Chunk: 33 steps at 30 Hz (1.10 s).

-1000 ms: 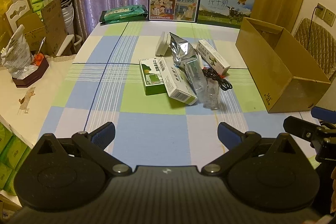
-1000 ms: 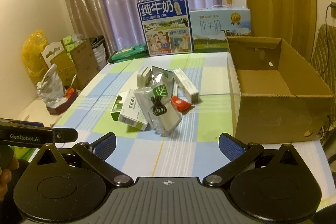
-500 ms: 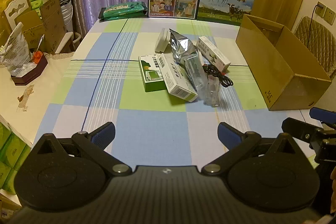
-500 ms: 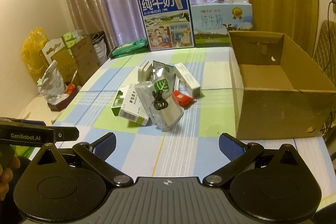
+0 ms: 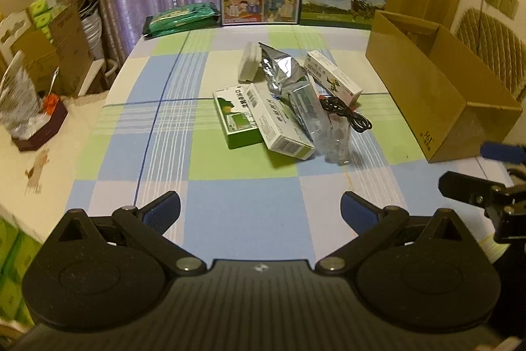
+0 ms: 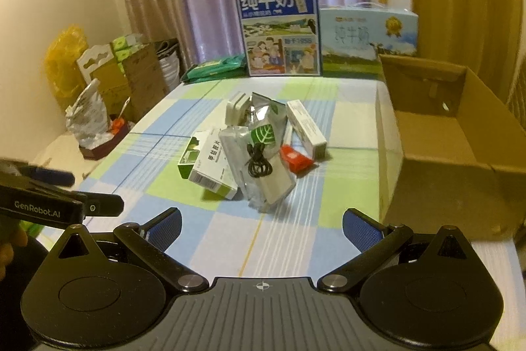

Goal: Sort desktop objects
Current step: 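Move both tools toward the pile of items on the table, then close the right tool on the black coiled cable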

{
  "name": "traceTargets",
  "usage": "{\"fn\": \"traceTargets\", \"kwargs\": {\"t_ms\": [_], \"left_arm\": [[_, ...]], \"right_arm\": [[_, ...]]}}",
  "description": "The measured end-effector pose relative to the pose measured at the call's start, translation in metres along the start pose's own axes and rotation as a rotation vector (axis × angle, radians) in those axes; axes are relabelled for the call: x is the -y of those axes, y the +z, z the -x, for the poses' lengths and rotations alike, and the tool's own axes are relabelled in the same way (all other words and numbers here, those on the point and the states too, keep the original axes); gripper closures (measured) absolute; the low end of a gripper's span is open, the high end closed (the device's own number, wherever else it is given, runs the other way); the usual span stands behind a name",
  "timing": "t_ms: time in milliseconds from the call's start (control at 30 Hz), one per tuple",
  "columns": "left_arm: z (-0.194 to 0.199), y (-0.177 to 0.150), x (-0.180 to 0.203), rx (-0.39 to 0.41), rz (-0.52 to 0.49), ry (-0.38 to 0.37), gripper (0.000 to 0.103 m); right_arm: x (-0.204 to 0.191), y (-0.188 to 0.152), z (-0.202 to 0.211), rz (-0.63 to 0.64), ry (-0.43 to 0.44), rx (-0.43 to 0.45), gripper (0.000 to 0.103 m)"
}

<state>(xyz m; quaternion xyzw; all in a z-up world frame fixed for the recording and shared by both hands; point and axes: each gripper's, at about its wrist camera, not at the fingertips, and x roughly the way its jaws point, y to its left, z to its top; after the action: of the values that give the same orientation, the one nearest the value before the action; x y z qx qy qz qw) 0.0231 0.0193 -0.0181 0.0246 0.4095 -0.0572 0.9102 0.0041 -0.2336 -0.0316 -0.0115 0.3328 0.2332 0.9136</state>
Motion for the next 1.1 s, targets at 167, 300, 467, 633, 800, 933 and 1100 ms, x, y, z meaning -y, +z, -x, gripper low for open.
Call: {"fn": "traceTargets", "kwargs": {"t_ms": [167, 300, 467, 633, 800, 933, 1100], "left_arm": [[-0.016, 0.011, -0.001, -0.003, -0.042, -0.016, 0.001], [-0.032, 0.021, -0.002, -0.012, -0.068, -0.03, 0.001], [-0.055, 0.03, -0.001, -0.02, -0.1, -0.034, 0.001], [-0.077, 0.039, -0.005, -0.018, -0.105, -0.028, 0.001], [-0.096, 0.047, -0.013, -0.009, -0.099, -0.02, 0.001], [-0.11, 0.05, -0.019, -0.01, -0.092, -0.032, 0.001], [-0.124, 0.055, -0.024, 0.002, -0.061, -0.049, 0.001]], "right_arm": [[0.005, 0.001, -0.023, 0.02, 0.016, -0.033, 0.002], [0.007, 0.003, -0.039, 0.058, 0.013, -0.038, 0.002], [0.012, 0.005, -0.058, 0.083, 0.021, -0.038, 0.002], [0.011, 0.015, -0.077, 0.103, 0.033, -0.017, 0.009], [0.016, 0.022, -0.102, 0.09, 0.029, -0.012, 0.023], [0.018, 0.026, -0.119, 0.078, 0.031, -0.019, 0.033], [0.013, 0.029, -0.134, 0.089, 0.043, -0.017, 0.04]]}}
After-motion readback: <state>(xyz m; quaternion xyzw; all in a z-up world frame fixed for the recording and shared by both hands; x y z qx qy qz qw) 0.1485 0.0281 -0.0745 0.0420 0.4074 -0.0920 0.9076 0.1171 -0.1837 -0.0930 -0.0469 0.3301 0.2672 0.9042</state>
